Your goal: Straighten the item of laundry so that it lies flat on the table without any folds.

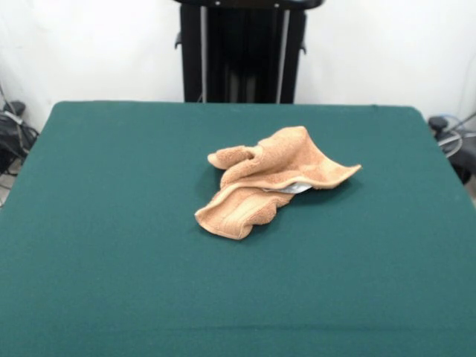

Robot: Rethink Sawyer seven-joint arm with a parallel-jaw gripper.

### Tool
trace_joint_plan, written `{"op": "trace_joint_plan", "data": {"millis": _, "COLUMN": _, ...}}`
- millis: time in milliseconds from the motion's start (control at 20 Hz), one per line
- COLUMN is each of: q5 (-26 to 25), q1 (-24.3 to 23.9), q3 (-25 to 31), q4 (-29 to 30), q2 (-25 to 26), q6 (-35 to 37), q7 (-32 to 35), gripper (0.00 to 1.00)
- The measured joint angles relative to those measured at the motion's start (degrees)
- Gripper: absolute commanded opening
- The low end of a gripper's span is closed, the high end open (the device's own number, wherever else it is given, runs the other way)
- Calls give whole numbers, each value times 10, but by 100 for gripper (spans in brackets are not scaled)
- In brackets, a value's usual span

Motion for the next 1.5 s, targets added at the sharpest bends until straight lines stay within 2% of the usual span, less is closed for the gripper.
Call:
{"op": "trace_joint_plan", "data": {"millis": 350, "q5": -23, "q1": 36, "q3": -6, "q4": 0, "q2": -13, "q6": 0, "q7": 0, "gripper": 100}}
{"op": "trace_joint_plan", "data": {"millis": 750, "q5": -88, "q1": 111, "q3": -30, "q4": -5, "q2": -85, "q6": 0, "q7": 4, "gripper": 100}}
{"op": "trace_joint_plan", "data": {"millis": 1100, "q5": -131, "q1": 207, "q3": -33, "q4": -26, "q2": -154, "q6": 0, "q7": 41, "gripper": 100}}
{"op": "trace_joint_plan", "data": {"millis": 1150, "q5": -143, "q1": 240, "q3": -33, "q4": -37, "q2": -171, "q6": 0, "q7": 57, "gripper": 100}}
{"op": "trace_joint_plan", "data": {"millis": 1300, "q5": -166, "q1": 300, "q3": -33, "q4": -59, "q2": -201, "q6": 0, "q7": 94, "gripper": 100}}
{"op": "trace_joint_plan", "data": {"millis": 1500, "q5": -191, "q1": 351, "q3": -33, "q4": -82, "q2": -229, "q6": 0, "q7": 134, "gripper": 100}}
